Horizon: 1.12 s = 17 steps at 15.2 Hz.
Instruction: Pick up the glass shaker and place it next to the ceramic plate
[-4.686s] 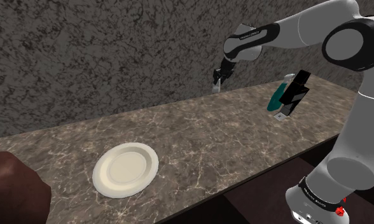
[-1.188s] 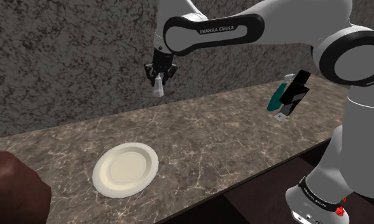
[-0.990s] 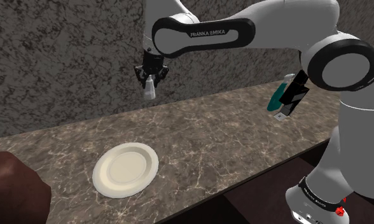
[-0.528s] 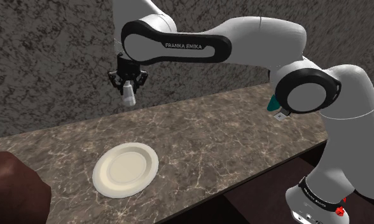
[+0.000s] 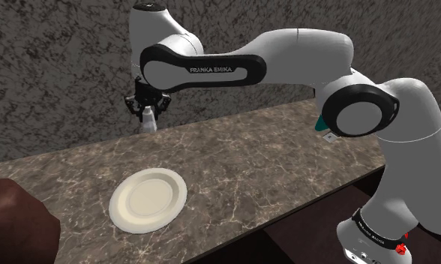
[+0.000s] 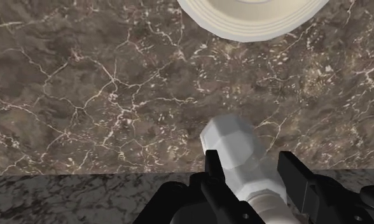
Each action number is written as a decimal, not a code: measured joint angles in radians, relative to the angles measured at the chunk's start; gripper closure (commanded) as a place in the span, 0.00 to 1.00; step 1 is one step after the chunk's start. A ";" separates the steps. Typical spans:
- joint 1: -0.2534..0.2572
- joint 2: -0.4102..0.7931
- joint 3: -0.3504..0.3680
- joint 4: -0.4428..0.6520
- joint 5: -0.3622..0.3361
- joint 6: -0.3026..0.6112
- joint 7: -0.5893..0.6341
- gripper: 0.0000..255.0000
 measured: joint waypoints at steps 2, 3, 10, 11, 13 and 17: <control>-0.002 0.000 0.000 -0.028 -0.001 0.028 0.002 1.00; -0.004 -0.005 0.000 -0.049 -0.001 0.044 0.003 1.00; -0.004 -0.006 -0.002 -0.145 -0.006 0.138 0.016 1.00; -0.004 -0.004 -0.002 -0.155 -0.007 0.150 0.018 1.00; -0.005 0.002 -0.003 -0.170 -0.008 0.171 0.019 1.00; -0.007 0.007 -0.004 -0.214 -0.011 0.220 0.024 1.00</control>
